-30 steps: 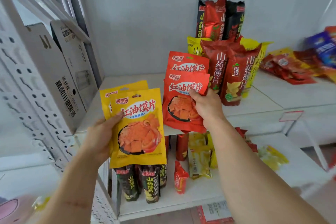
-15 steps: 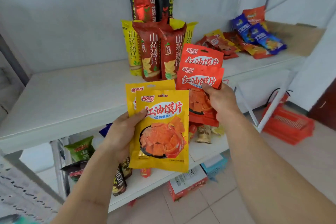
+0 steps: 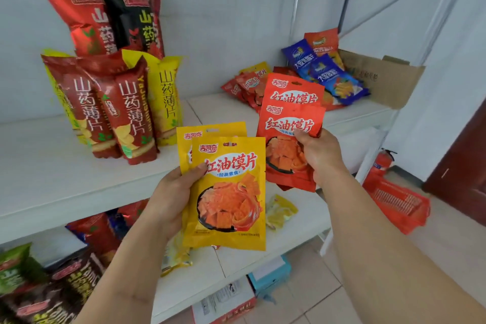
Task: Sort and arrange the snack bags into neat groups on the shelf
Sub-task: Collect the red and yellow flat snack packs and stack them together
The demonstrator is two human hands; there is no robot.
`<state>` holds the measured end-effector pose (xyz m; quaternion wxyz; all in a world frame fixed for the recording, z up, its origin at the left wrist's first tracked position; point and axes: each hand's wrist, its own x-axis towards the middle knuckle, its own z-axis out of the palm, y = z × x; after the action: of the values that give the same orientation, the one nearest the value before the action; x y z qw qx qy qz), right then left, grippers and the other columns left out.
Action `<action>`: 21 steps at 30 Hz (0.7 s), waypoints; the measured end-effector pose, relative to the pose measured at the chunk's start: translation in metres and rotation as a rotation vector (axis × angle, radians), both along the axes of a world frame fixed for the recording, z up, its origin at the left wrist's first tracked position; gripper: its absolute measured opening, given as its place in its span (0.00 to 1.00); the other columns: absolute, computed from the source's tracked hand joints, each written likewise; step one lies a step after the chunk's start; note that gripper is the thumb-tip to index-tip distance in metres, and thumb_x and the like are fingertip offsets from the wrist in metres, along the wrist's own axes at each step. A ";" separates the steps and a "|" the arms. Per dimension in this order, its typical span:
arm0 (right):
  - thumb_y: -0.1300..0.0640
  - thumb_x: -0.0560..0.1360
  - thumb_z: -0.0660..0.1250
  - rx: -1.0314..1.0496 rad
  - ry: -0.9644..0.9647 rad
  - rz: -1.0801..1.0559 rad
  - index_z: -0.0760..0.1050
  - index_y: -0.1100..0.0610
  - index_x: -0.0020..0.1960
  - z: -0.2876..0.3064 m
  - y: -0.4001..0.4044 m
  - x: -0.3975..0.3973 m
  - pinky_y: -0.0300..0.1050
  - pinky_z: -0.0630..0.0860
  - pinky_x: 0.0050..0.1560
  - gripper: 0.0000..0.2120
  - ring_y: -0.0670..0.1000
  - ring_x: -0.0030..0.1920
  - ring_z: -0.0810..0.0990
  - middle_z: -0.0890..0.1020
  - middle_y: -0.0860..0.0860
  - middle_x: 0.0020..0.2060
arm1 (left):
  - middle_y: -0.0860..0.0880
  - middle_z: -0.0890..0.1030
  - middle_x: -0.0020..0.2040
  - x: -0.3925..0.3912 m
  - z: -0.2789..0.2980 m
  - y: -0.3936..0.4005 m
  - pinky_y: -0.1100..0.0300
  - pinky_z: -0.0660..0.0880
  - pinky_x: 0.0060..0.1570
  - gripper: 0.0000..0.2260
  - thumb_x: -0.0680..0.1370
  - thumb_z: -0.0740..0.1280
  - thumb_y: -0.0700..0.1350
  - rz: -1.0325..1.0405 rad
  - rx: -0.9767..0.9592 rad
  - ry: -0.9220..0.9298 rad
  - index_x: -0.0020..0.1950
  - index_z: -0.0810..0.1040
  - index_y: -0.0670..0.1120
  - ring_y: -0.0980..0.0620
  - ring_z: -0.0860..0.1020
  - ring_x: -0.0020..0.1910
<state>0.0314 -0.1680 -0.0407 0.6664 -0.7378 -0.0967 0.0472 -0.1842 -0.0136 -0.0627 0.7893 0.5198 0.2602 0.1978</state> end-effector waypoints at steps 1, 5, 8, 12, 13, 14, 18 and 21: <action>0.48 0.77 0.69 -0.004 -0.010 0.004 0.77 0.50 0.54 0.001 -0.004 0.015 0.47 0.77 0.47 0.08 0.52 0.48 0.81 0.82 0.49 0.50 | 0.41 0.86 0.53 0.014 0.002 -0.005 0.45 0.81 0.50 0.10 0.81 0.67 0.45 0.016 0.007 -0.002 0.61 0.81 0.44 0.40 0.86 0.50; 0.47 0.77 0.68 -0.025 0.006 0.019 0.77 0.51 0.56 0.002 -0.009 0.064 0.48 0.77 0.50 0.11 0.52 0.50 0.81 0.82 0.49 0.51 | 0.42 0.87 0.51 0.063 0.008 -0.013 0.47 0.83 0.45 0.10 0.81 0.67 0.45 0.060 0.015 -0.019 0.60 0.81 0.44 0.41 0.86 0.47; 0.46 0.76 0.69 -0.025 -0.008 0.022 0.78 0.52 0.58 0.007 -0.001 0.106 0.52 0.79 0.56 0.14 0.54 0.52 0.82 0.82 0.49 0.51 | 0.42 0.87 0.51 0.100 0.013 -0.010 0.48 0.84 0.40 0.09 0.81 0.67 0.45 0.100 0.019 -0.036 0.59 0.81 0.44 0.41 0.87 0.46; 0.47 0.76 0.69 -0.021 -0.052 0.059 0.77 0.51 0.61 0.011 0.021 0.156 0.54 0.79 0.57 0.16 0.53 0.54 0.82 0.83 0.48 0.53 | 0.42 0.87 0.53 0.148 0.016 0.009 0.47 0.84 0.45 0.12 0.81 0.67 0.45 0.140 0.028 -0.053 0.62 0.80 0.43 0.40 0.86 0.49; 0.46 0.75 0.70 -0.031 -0.062 0.066 0.78 0.51 0.62 0.011 0.028 0.169 0.55 0.79 0.58 0.17 0.54 0.54 0.82 0.83 0.49 0.54 | 0.41 0.86 0.53 0.160 0.016 0.015 0.46 0.83 0.47 0.12 0.82 0.67 0.45 0.139 0.023 -0.062 0.63 0.80 0.43 0.40 0.86 0.50; 0.46 0.75 0.70 -0.039 -0.070 0.069 0.78 0.51 0.62 0.011 0.036 0.182 0.56 0.79 0.58 0.18 0.54 0.53 0.82 0.83 0.49 0.55 | 0.41 0.86 0.54 0.173 0.017 0.022 0.45 0.83 0.47 0.12 0.82 0.66 0.45 0.138 0.017 -0.069 0.63 0.80 0.43 0.39 0.86 0.50; 0.45 0.74 0.70 -0.108 -0.108 0.073 0.77 0.52 0.64 0.016 0.066 0.233 0.57 0.77 0.60 0.21 0.55 0.56 0.81 0.82 0.51 0.57 | 0.41 0.86 0.54 0.222 0.022 0.053 0.40 0.82 0.51 0.12 0.82 0.67 0.47 0.157 0.007 -0.044 0.63 0.80 0.44 0.38 0.86 0.51; 0.44 0.75 0.70 -0.151 -0.117 0.075 0.77 0.52 0.63 0.017 0.084 0.269 0.56 0.75 0.61 0.20 0.56 0.57 0.80 0.82 0.51 0.57 | 0.42 0.87 0.52 0.259 0.027 0.077 0.38 0.80 0.55 0.12 0.81 0.68 0.47 0.190 0.026 -0.011 0.62 0.80 0.45 0.39 0.86 0.50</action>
<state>0.3002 -0.0841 -0.0240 0.6000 -0.7832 -0.1591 0.0361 0.0748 0.0636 -0.0356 0.7616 0.5020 0.3012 0.2780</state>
